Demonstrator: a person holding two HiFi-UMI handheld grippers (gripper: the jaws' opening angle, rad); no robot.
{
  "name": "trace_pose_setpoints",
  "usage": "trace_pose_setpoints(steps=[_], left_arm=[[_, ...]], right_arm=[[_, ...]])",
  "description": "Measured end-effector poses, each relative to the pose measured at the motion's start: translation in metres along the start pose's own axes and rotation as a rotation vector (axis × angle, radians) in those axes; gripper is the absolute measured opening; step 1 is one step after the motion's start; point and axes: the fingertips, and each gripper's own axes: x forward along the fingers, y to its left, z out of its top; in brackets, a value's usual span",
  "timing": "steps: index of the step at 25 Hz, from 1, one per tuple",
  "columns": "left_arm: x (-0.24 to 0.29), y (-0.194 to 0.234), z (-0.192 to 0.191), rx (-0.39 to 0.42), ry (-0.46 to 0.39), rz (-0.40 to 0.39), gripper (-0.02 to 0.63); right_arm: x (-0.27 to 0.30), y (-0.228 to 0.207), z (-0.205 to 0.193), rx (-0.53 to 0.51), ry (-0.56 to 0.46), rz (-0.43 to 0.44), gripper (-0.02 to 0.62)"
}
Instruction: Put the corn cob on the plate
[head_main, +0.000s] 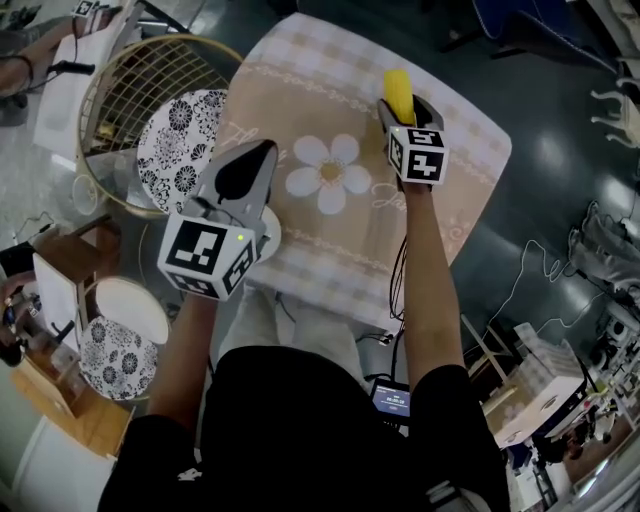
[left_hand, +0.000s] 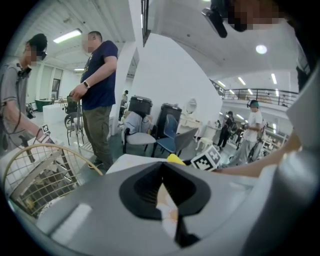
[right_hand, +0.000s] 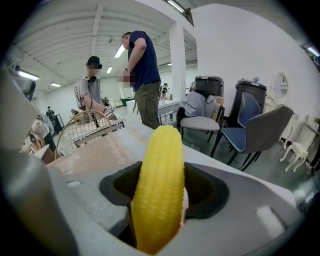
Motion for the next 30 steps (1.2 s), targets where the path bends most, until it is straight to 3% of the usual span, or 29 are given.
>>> trace_pose_setpoints(steps=[5, 30], left_arm=[[-0.003, -0.002, 0.003, 0.005, -0.004, -0.003, 0.005], [-0.076, 0.009, -0.007, 0.044, -0.054, -0.037, 0.005]], right_arm=[[-0.007, 0.002, 0.005, -0.001, -0.008, -0.001, 0.256], [-0.058, 0.099, 0.007, -0.044, -0.029, 0.021, 0.256]])
